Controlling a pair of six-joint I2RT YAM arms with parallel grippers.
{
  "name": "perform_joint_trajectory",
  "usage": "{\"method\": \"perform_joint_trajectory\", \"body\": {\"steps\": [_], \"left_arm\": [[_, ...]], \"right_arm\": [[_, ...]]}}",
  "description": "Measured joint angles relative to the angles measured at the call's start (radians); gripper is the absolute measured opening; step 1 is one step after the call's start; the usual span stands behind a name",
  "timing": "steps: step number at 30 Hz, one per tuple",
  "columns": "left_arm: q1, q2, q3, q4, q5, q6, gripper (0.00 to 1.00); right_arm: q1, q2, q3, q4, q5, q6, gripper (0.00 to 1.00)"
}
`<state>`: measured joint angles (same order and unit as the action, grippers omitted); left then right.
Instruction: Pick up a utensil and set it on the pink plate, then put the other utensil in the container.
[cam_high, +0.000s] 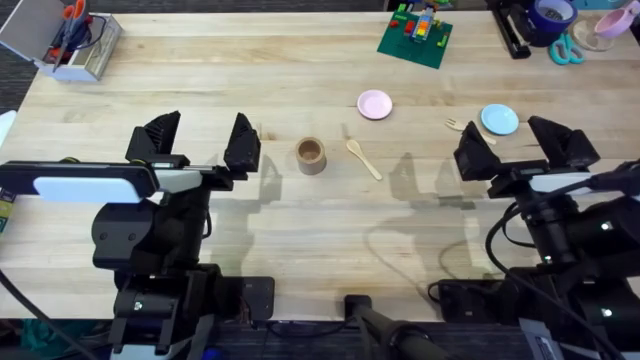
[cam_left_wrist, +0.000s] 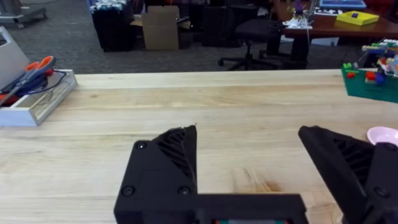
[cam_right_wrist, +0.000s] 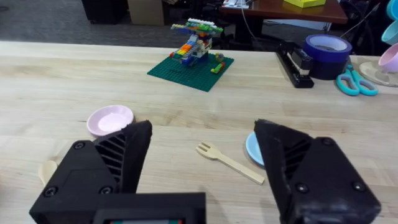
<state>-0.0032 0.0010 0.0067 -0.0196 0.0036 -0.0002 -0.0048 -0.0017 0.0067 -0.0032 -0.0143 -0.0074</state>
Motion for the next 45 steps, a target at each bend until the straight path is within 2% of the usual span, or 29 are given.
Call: {"method": "perform_joint_trajectory", "body": {"steps": [18, 21, 23, 28, 32, 40, 45], "left_arm": [[0.0, 0.0, 0.001, -0.003, -0.006, 0.001, 0.994], [0.0, 0.001, 0.012, -0.045, -0.009, 0.001, 0.994], [0.0, 0.018, 0.043, -0.087, -0.012, 0.001, 0.992], [0.0, 0.142, 0.22, -0.202, -0.022, -0.003, 0.991], [0.0, 0.314, 0.424, -0.325, -0.018, -0.023, 0.991], [0.0, 0.687, 0.839, -0.633, 0.068, -0.041, 0.99], [0.0, 0.883, 1.088, -0.836, 0.115, -0.043, 0.992]], "right_arm": [[0.0, 0.002, 0.005, -0.027, 0.015, -0.004, 0.996], [0.0, 0.014, 0.039, -0.092, 0.018, -0.004, 0.996], [0.0, 0.047, 0.091, -0.199, 0.022, -0.006, 0.996], [0.0, 0.21, 0.289, -0.373, 0.026, -0.008, 0.995], [0.0, 0.381, 0.504, -0.481, 0.026, -0.008, 0.996], [0.0, 0.709, 0.938, -0.771, 0.023, -0.008, 0.996], [0.0, 0.861, 1.139, -0.952, -0.003, -0.008, 0.996]]}}
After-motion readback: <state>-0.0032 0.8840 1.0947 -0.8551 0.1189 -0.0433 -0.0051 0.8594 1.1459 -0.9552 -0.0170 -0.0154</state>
